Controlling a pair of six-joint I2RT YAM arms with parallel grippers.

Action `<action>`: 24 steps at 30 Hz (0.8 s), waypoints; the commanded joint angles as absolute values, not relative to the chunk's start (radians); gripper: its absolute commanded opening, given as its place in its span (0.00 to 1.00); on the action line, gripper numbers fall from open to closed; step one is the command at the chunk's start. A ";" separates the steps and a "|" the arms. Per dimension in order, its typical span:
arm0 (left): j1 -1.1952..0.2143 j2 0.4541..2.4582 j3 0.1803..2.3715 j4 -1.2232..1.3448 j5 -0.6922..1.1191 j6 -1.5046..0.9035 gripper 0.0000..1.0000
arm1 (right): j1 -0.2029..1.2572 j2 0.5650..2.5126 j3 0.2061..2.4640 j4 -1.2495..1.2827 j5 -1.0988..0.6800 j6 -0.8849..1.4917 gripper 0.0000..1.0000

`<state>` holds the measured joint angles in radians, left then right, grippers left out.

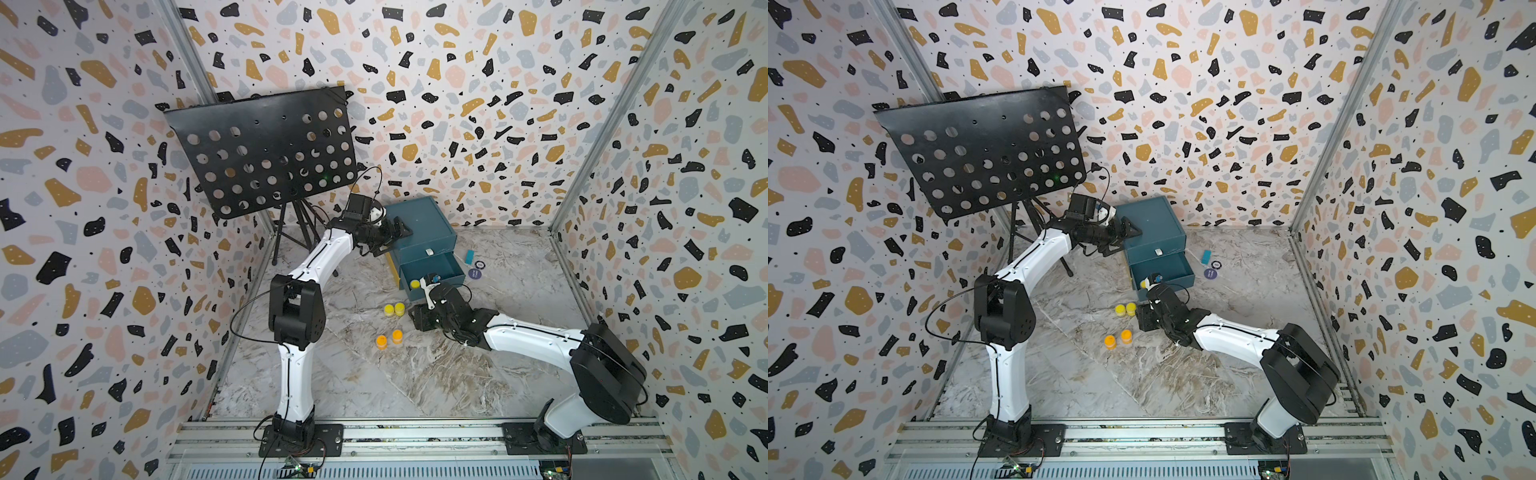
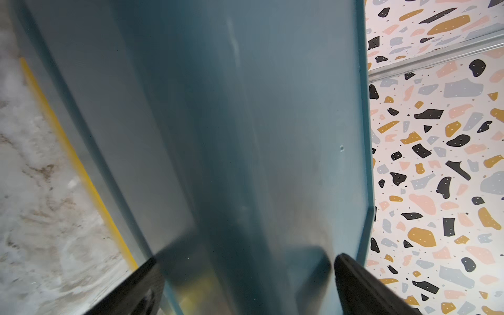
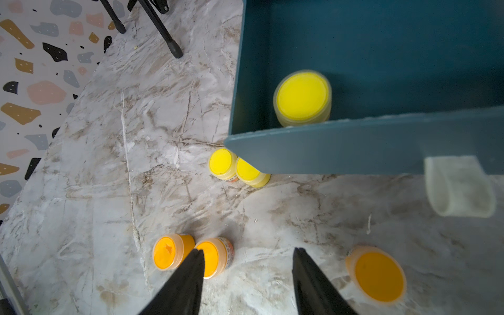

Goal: Put the paint cans in the drawer according to color
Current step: Pick up the paint can at the center of the board.

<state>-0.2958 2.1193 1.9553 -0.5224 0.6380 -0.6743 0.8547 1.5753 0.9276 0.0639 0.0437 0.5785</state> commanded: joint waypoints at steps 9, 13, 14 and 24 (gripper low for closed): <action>-0.304 1.967 2.001 -0.709 0.588 -0.447 1.00 | 0.886 1.685 1.118 -0.032 0.013 0.528 0.59; -0.257 1.856 1.873 -0.647 0.628 -0.459 1.00 | 0.900 1.728 1.171 -0.078 0.042 0.522 0.61; -0.246 1.831 1.843 -0.623 0.638 -0.465 1.00 | 0.903 1.736 1.183 -0.086 0.048 0.520 0.61; -0.185 1.624 1.645 -0.546 0.601 -0.365 1.00 | 0.937 1.860 1.346 -0.227 0.129 0.585 0.63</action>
